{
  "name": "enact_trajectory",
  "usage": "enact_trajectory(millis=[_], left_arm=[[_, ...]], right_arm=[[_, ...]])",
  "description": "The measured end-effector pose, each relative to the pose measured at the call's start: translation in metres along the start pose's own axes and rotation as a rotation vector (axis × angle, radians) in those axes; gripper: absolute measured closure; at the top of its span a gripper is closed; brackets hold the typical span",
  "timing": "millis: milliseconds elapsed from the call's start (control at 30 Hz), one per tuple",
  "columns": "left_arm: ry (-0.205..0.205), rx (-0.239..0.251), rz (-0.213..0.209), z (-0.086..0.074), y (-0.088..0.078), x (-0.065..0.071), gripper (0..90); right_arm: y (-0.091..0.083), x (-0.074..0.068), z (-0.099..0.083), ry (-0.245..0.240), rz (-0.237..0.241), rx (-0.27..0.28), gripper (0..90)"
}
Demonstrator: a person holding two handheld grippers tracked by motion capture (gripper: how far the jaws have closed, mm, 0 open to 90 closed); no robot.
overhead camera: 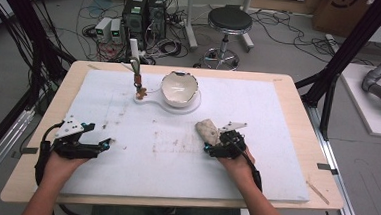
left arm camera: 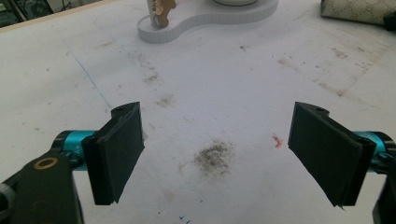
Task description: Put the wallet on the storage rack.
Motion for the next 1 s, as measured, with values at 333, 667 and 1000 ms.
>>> enact_trajectory(millis=[333,667,1000], left_arm=[[-0.002,0.008,-0.002,0.002,0.001,0.000,18.2],[0.004,0.012,-0.016,0.004,0.004,0.002,18.2],[0.007,0.014,-0.022,0.006,0.008,0.003,18.2]], right_arm=[[-0.011,0.006,0.008,-0.011,0.021,0.043,37.0],[-0.037,0.020,0.041,-0.073,0.032,0.130,37.0],[-0.045,0.029,0.094,-0.144,0.019,0.154,37.0]])
Point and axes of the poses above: each handheld gripper's, and its own axes: y roughly forward along the jaws, z roughly out of its top, x roughly to its right, the point moved 9 cm from there along y, roughly forward along the jaws, and after that the axes turned 4 degrees about x, right-handed, at the moved point
